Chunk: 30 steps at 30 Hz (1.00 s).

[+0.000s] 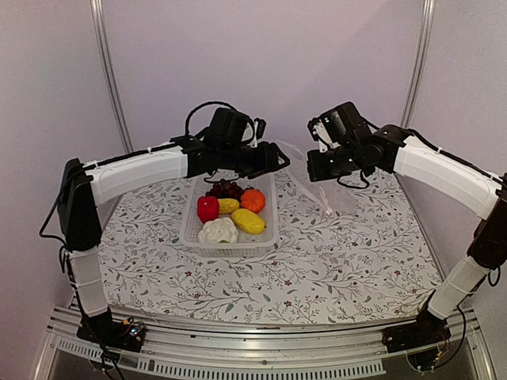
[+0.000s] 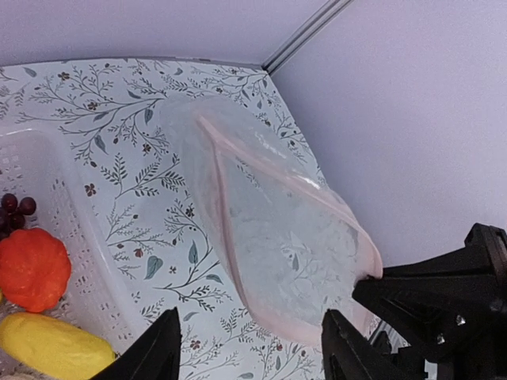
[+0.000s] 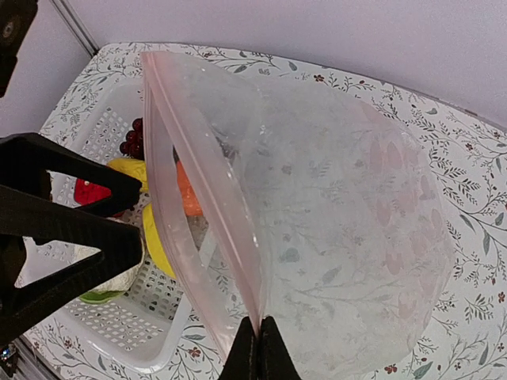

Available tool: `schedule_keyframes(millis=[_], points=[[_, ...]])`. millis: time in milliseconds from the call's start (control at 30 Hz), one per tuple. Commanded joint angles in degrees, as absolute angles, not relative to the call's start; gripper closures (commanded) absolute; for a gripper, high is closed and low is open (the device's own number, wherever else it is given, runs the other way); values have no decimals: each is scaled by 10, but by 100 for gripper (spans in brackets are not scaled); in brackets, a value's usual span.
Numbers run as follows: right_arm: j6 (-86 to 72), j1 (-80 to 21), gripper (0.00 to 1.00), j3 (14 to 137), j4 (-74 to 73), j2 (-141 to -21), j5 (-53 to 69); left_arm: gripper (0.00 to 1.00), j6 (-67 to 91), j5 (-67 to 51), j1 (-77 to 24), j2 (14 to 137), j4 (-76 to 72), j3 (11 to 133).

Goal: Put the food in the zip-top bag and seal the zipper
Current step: Pass from the right arm to the left, then open the zipper food storage bag at the center of the board.

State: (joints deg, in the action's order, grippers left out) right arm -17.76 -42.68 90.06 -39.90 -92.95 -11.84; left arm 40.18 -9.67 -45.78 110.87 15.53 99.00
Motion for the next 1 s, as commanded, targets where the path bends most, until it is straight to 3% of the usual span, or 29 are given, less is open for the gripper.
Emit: schedule_keyframes(millis=[0, 100, 233, 367, 533, 967], points=[[-192, -425, 100, 918, -409, -918, -93, 45, 439, -100, -467, 1145, 154, 1018], [-195, -425, 99, 918, -409, -913, -89, 56, 453, -117, -467, 1174, 156, 1044], [-188, -425, 96, 915, -412, -912, -97, 85, 459, -138, -468, 1200, 153, 1079], [-168, -426, 76, 918, -417, -923, -122, 100, 458, -153, -472, 1202, 130, 1085], [-145, -435, 68, 945, -451, -956, -188, 100, 453, -156, -476, 1197, 125, 1083], [-119, -481, 67, 961, -454, -977, -278, 100, 443, -158, -477, 1187, 121, 1083]])
